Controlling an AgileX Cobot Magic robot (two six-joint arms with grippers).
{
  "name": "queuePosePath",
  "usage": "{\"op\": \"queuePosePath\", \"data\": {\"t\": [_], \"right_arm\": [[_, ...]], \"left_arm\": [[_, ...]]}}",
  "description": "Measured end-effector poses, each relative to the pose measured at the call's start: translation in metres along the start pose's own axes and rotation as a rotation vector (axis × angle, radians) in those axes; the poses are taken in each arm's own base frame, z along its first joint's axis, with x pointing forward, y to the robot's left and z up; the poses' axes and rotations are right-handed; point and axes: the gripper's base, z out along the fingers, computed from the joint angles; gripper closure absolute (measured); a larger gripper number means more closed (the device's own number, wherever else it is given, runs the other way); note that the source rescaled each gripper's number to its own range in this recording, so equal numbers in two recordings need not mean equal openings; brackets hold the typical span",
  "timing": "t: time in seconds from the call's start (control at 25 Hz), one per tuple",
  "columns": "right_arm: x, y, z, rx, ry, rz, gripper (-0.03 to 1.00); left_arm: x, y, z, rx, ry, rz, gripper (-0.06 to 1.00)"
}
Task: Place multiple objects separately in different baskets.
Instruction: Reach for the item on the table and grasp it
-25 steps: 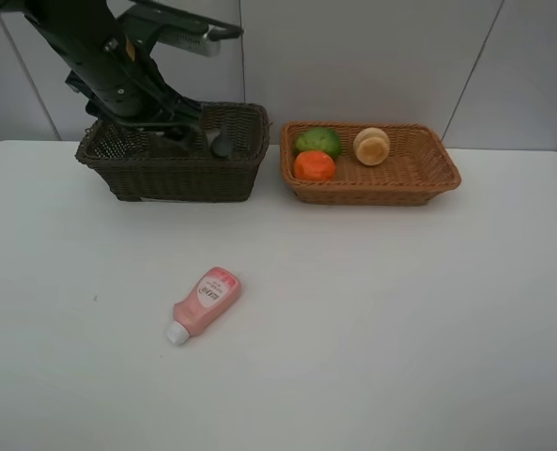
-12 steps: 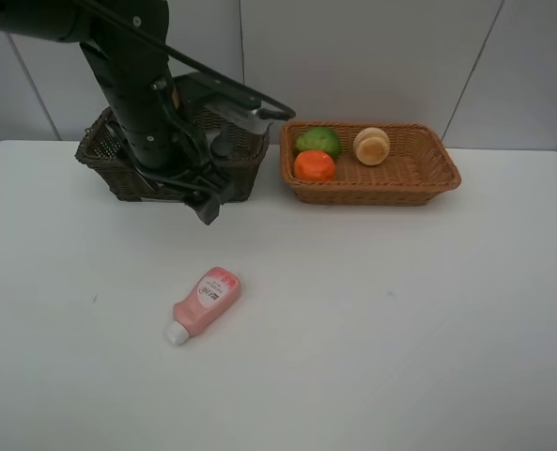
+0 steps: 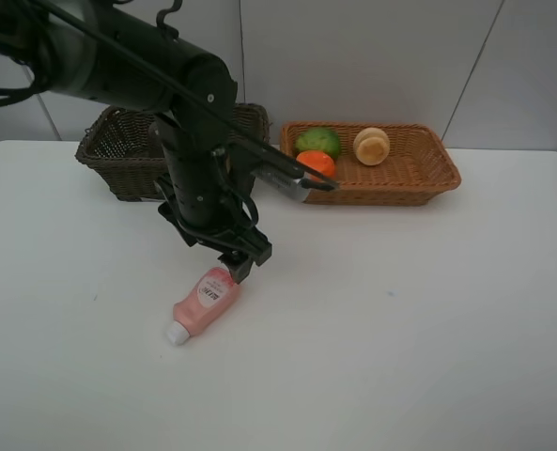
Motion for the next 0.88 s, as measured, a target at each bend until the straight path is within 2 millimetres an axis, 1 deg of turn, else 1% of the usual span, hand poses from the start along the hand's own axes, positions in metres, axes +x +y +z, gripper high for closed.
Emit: {"op": "queuePosePath", "data": {"t": [0.16,0.36,0.52,0.64,0.88], "right_arm": [[0.0,0.0,0.0,0.0,0.0,0.0,-0.01],[0.0,0.0,0.0,0.0,0.0,0.0,-0.01],[0.0,0.0,0.0,0.0,0.0,0.0,-0.01],[0.0,0.0,0.0,0.0,0.0,0.0,-0.01],[0.0,0.0,0.0,0.0,0.0,0.0,-0.01]], "left_arm": [[0.001,-0.001,0.016,0.0,0.038,0.003,-0.06],[0.002,-0.002,0.032,0.0,0.057,0.008,-0.06],[0.01,-0.003,0.046,0.001,0.088,0.012,-0.06],[0.015,-0.004,0.053,0.002,0.102,0.014,-0.06],[0.019,-0.004,0.064,0.001,0.13,0.016,-0.05]]}}
